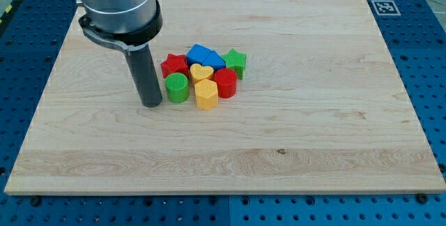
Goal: Separate the yellow hexagon from group of blocks
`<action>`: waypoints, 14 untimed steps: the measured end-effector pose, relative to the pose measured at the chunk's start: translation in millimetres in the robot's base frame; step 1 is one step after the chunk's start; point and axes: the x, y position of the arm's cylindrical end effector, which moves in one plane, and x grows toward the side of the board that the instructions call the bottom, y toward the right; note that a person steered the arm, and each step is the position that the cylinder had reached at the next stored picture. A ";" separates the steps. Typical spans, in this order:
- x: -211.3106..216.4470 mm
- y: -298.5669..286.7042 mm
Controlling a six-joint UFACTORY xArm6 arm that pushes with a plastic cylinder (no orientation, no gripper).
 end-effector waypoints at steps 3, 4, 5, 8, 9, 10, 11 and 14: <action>-2.8 0.0; -8.6 0.1; -6.7 21.4; 2.6 44.5; 2.6 55.0; 2.6 66.0; 2.6 66.0; -1.4 76.1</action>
